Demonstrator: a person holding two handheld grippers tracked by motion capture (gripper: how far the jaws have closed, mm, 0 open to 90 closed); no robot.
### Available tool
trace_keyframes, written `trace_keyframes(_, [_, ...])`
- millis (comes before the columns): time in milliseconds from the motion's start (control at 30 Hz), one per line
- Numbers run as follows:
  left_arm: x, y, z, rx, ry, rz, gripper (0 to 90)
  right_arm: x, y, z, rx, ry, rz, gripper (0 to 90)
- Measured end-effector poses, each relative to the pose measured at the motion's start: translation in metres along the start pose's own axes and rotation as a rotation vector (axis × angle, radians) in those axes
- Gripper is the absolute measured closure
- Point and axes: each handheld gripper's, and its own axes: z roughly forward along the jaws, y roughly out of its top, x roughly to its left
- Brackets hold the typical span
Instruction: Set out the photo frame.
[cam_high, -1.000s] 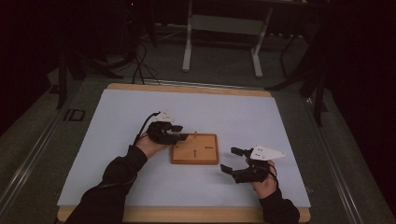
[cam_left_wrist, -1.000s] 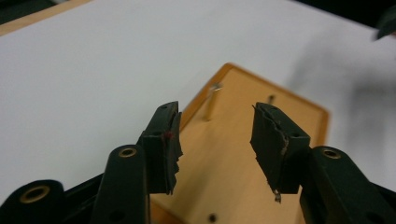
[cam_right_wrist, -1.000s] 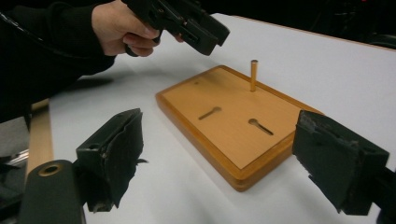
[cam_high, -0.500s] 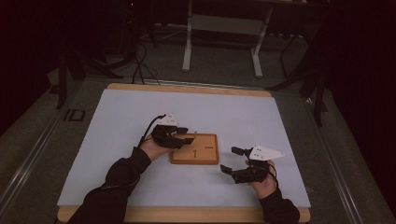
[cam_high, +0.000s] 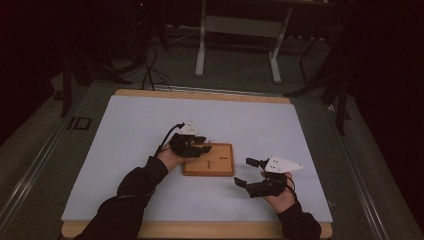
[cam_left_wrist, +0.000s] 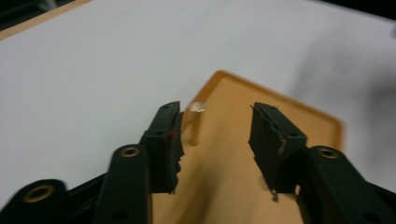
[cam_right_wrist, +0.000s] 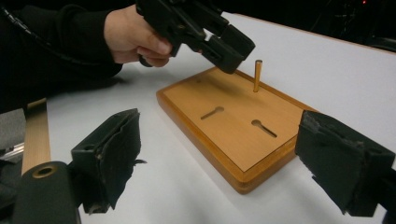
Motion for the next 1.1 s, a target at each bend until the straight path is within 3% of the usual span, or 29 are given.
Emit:
trace_keyframes(267, [0.007,0.001,0.014,0.018,0.006,0.011,69.5,0.001,-0.001,0.001,0.014,0.007,-0.002,14.5])
trace_keyframes(533, [0.009,0.002,0.022,0.024,0.011,0.025,74.2,0.000,-0.002,0.000,0.020,0.006,0.012,14.2])
trace_keyframes(667, [0.007,0.003,0.024,0.048,-0.001,0.044,81.5,-0.001,-0.002,0.000,0.028,0.006,0.011,14.4])
trace_keyframes(1100, [0.014,0.005,0.025,0.074,-0.046,0.020,83.8,0.003,0.000,0.001,0.033,-0.005,-0.047,22.4])
